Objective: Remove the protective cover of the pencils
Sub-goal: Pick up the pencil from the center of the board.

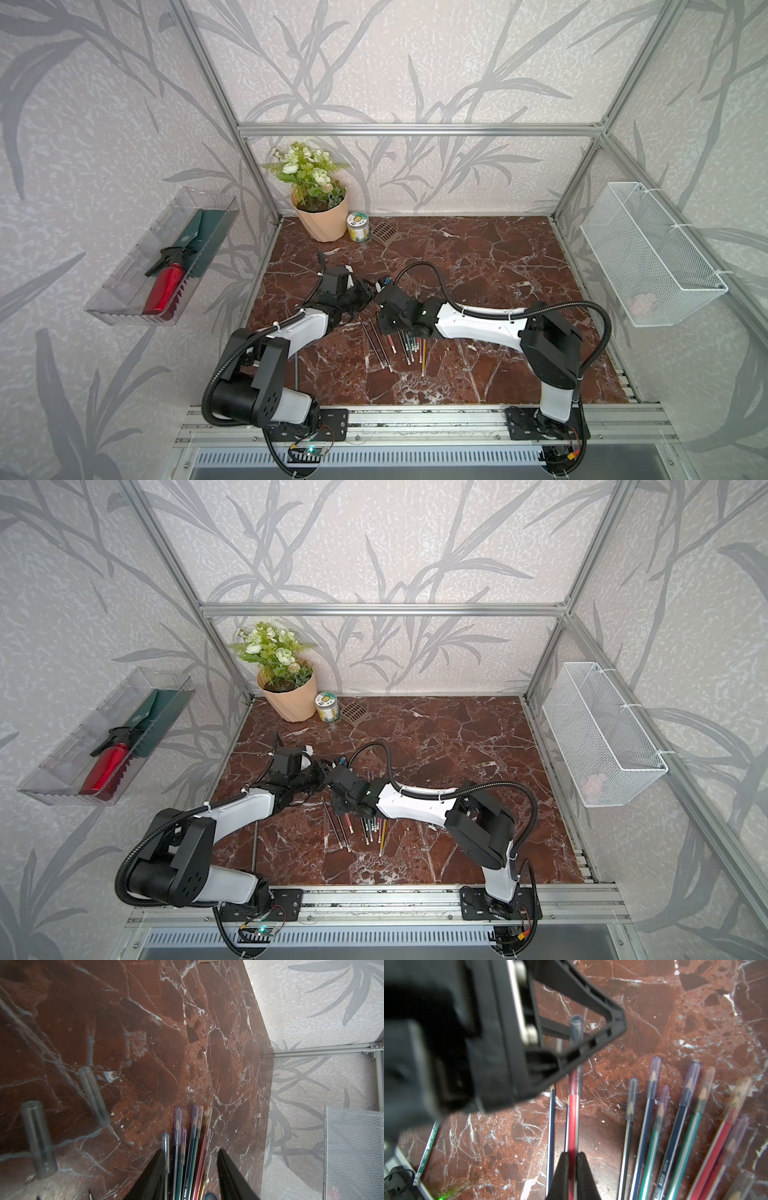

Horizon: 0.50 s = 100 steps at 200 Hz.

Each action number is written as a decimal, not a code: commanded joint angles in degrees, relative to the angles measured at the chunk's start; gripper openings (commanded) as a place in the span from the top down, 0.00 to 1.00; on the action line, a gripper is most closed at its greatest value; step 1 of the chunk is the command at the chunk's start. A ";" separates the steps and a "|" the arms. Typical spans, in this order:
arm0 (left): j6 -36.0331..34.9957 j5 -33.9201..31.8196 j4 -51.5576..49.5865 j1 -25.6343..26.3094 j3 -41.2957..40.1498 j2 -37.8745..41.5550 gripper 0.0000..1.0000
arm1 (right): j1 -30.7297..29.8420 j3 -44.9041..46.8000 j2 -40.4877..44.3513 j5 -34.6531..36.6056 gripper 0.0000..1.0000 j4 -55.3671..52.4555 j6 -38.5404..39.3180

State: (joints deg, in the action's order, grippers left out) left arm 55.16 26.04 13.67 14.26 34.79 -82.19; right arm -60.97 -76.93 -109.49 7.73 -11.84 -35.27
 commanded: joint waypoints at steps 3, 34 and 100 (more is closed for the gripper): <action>-0.25 0.63 0.61 0.73 2.12 -0.24 0.63 | 0.76 -1.82 -1.72 -0.47 0.97 -0.46 0.46; -1.21 0.50 -0.43 1.20 2.87 -0.34 0.75 | 1.05 -1.74 -1.76 -0.83 0.97 -0.51 0.69; -2.25 0.24 -1.43 1.73 3.58 -0.17 0.93 | 1.03 -1.14 -1.38 -3.33 0.97 0.58 1.78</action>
State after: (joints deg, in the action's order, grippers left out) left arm 52.05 24.29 11.38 15.16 36.21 -82.81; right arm -60.14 -77.45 -110.89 6.04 -11.94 -33.98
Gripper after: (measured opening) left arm 0.124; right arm 0.085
